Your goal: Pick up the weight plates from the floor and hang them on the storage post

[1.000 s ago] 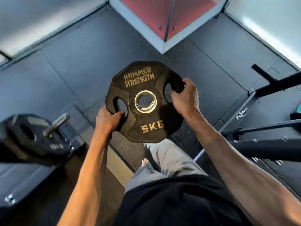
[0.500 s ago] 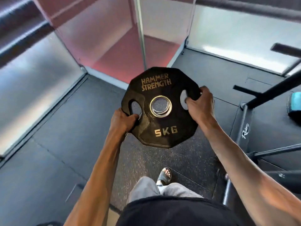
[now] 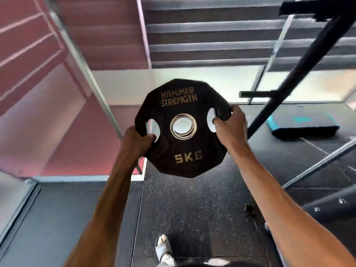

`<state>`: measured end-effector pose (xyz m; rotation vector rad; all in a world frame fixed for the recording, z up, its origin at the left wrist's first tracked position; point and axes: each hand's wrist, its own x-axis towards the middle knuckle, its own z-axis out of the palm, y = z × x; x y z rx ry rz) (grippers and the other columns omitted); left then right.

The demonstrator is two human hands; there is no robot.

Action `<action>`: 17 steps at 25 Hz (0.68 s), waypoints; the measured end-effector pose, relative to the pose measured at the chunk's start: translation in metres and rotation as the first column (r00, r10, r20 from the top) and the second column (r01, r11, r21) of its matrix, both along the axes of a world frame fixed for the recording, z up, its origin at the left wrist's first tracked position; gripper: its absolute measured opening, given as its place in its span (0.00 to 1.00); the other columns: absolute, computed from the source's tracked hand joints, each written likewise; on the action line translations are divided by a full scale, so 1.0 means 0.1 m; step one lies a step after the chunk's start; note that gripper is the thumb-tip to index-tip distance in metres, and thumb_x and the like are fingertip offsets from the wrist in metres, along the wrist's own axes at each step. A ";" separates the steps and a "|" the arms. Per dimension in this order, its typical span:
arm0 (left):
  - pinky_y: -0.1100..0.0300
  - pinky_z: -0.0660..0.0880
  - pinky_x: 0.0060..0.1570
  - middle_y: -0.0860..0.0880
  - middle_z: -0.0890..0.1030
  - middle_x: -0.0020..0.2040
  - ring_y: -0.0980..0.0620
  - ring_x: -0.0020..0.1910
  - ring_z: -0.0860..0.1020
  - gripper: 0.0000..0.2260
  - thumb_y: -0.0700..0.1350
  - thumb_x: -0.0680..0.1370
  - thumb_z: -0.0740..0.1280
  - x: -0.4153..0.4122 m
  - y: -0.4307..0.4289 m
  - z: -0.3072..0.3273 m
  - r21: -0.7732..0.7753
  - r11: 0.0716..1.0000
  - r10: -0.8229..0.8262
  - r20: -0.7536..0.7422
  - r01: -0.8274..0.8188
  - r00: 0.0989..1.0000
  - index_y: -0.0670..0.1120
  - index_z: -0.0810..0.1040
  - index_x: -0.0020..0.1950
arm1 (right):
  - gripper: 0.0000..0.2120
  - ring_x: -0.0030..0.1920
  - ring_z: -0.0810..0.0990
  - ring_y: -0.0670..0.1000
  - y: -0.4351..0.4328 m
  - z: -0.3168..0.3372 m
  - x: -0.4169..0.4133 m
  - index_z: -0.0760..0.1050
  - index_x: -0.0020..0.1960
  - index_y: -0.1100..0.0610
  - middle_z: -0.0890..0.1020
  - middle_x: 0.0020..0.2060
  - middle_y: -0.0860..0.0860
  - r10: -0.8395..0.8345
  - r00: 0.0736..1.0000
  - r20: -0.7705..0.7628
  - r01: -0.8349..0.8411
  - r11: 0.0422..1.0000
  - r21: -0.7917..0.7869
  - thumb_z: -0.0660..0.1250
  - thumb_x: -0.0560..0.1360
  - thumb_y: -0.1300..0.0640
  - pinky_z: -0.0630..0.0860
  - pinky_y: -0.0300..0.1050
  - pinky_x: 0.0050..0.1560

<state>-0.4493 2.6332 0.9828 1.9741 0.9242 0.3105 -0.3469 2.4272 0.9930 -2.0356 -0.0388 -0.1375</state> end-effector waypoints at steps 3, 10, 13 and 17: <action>0.45 0.81 0.51 0.40 0.81 0.45 0.40 0.49 0.83 0.10 0.42 0.70 0.71 0.51 0.33 0.15 0.018 0.993 -0.118 0.027 0.118 0.993 0.41 0.80 0.49 | 0.10 0.41 0.77 0.51 0.22 0.15 0.21 0.74 0.53 0.58 0.77 0.37 0.46 -0.129 0.991 0.028 0.128 0.991 0.046 0.69 0.72 0.62 0.70 0.36 0.39; 0.48 0.78 0.44 0.42 0.81 0.40 0.42 0.41 0.81 0.06 0.39 0.72 0.70 1.87 0.67 0.35 0.030 0.932 -0.362 0.114 0.361 0.925 0.39 0.78 0.47 | 0.11 0.36 0.77 0.45 0.43 0.37 1.02 0.74 0.56 0.59 0.79 0.40 0.48 -0.325 0.944 0.061 0.316 0.941 0.124 0.69 0.74 0.64 0.68 0.28 0.30; 0.51 0.76 0.44 0.43 0.81 0.41 0.42 0.44 0.81 0.08 0.39 0.71 0.71 2.58 0.66 0.36 0.074 0.905 -0.426 0.140 0.420 0.894 0.39 0.80 0.50 | 0.09 0.35 0.76 0.40 0.39 0.41 1.49 0.74 0.53 0.58 0.79 0.39 0.49 -0.389 0.914 0.111 0.368 0.913 0.174 0.69 0.75 0.65 0.69 0.25 0.30; 0.48 0.78 0.53 0.45 0.81 0.48 0.42 0.50 0.80 0.15 0.41 0.71 0.71 3.57 0.46 0.49 0.097 0.864 -0.502 0.205 0.493 0.840 0.41 0.79 0.57 | 0.09 0.36 0.76 0.40 0.28 0.48 2.25 0.74 0.51 0.57 0.78 0.37 0.45 -0.510 0.843 0.171 0.475 0.855 0.210 0.70 0.74 0.65 0.69 0.23 0.32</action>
